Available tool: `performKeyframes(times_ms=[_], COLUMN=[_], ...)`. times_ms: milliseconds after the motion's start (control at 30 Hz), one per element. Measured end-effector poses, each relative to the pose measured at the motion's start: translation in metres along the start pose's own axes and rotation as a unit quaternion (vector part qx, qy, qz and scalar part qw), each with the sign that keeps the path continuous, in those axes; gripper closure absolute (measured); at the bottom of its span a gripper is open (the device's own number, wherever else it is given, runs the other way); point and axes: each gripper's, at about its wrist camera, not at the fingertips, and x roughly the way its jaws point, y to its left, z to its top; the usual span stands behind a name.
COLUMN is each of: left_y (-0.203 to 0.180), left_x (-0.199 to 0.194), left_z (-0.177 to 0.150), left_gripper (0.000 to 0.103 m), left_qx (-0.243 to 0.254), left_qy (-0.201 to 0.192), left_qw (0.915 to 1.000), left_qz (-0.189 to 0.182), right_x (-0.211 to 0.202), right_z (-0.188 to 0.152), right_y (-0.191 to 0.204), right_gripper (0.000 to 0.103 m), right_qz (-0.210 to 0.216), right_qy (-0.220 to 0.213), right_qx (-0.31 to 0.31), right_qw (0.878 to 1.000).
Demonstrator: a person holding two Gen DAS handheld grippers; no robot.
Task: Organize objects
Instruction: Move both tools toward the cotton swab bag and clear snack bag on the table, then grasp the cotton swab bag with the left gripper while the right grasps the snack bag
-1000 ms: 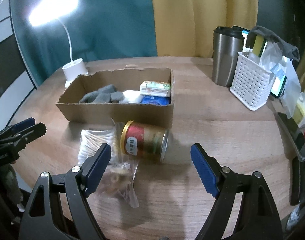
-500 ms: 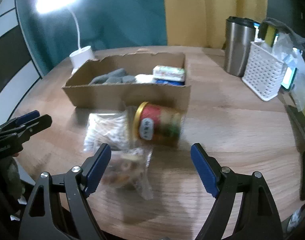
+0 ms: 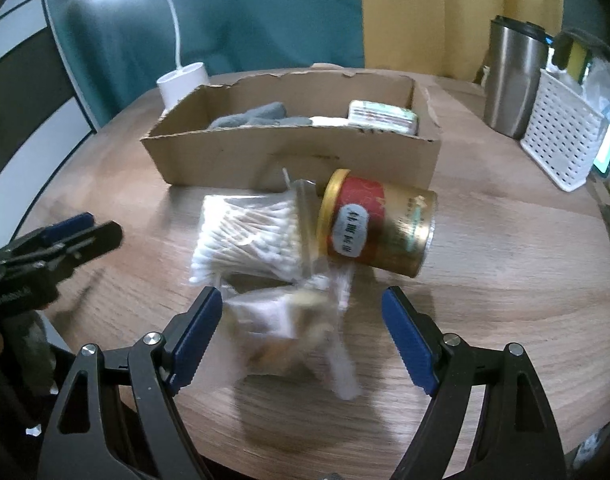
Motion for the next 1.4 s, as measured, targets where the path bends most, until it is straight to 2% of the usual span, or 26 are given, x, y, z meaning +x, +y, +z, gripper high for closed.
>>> performKeyframes(times_ms=[200, 300, 367, 433, 600, 800, 1067, 1200, 1400], left_y=[-0.002, -0.006, -0.01, -0.015, -0.028, -0.052, -0.085, -0.095, -0.1], left_x=[0.003, 0.005, 0.006, 0.007, 0.01, 0.02, 0.034, 0.038, 0.053], left_z=[0.0, 0.0, 0.0, 0.001, 0.002, 0.004, 0.012, 0.023, 0.033], left_gripper=[0.015, 0.014, 0.014, 0.014, 0.013, 0.006, 0.006, 0.006, 0.006], left_qx=[-0.001, 0.002, 0.005, 0.008, 0.012, 0.024, 0.064, 0.092, 0.12], left_qy=[0.003, 0.006, 0.007, 0.008, 0.014, 0.022, 0.03, 0.017, 0.007], left_qw=[1.0, 1.0, 1.0, 0.9999, 0.9998, 0.9992, 0.9973, 0.9955, 0.9926], left_qz=[0.001, 0.001, 0.0, 0.0, -0.012, -0.024, -0.021, -0.007, -0.018], right_x=[0.014, 0.019, 0.02, 0.017, 0.008, -0.011, -0.024, -0.026, -0.025], right_z=[-0.007, -0.01, -0.013, -0.013, -0.017, -0.02, -0.017, -0.013, -0.01], right_y=[0.01, 0.006, 0.002, 0.0, -0.004, -0.025, -0.065, -0.082, -0.101], right_gripper=[0.019, 0.019, 0.025, 0.032, 0.036, 0.036, 0.036, 0.036, 0.036], right_qz=[-0.008, -0.001, 0.006, 0.011, 0.017, 0.009, -0.008, -0.011, -0.019], right_qy=[0.023, 0.037, 0.044, 0.04, 0.032, 0.016, -0.004, -0.009, -0.013], right_qx=[-0.03, -0.02, -0.013, -0.011, -0.011, 0.002, 0.032, 0.044, 0.059], right_qw=[0.999, 0.999, 0.999, 0.999, 0.999, 1.0, 0.999, 0.999, 0.998])
